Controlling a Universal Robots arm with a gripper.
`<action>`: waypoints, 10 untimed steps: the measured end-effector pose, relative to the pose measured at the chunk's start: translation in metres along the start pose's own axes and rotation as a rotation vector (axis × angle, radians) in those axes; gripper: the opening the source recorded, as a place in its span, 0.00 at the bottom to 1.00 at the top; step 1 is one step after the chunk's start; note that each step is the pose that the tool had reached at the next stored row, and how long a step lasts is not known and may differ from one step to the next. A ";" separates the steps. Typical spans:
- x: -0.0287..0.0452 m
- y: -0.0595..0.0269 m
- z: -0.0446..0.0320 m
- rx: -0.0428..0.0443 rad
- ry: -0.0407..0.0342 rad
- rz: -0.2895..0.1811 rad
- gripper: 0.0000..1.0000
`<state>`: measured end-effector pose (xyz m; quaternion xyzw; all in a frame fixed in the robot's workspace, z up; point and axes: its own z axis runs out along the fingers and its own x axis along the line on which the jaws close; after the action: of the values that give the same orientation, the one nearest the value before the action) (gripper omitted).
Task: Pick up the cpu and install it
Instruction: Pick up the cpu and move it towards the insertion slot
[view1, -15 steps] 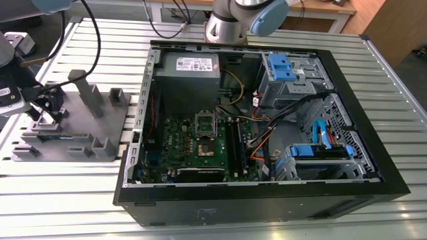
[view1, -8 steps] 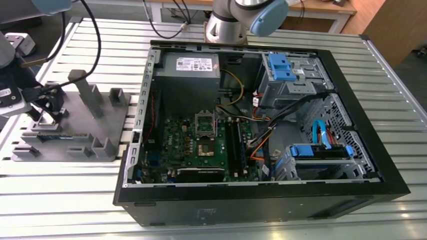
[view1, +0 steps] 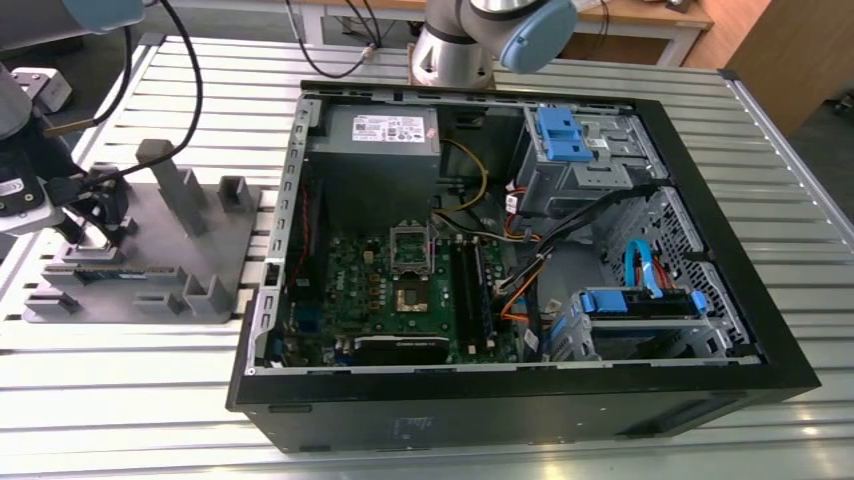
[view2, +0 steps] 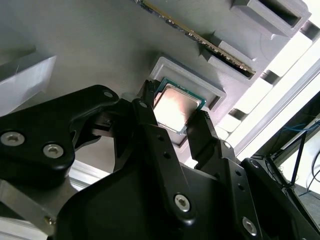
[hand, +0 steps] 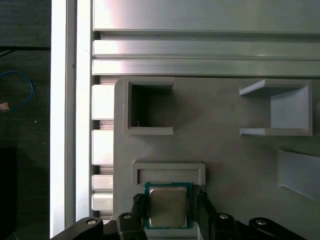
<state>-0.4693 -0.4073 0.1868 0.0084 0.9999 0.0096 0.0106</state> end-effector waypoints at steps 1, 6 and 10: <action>0.0001 0.0000 0.0001 -0.0001 0.0000 0.000 0.53; 0.0007 0.0000 0.0004 -0.0001 -0.0002 0.000 0.53; 0.0008 -0.0001 0.0018 0.0000 0.0001 0.000 0.53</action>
<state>-0.4700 -0.4073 0.1850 0.0084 0.9999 0.0096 0.0105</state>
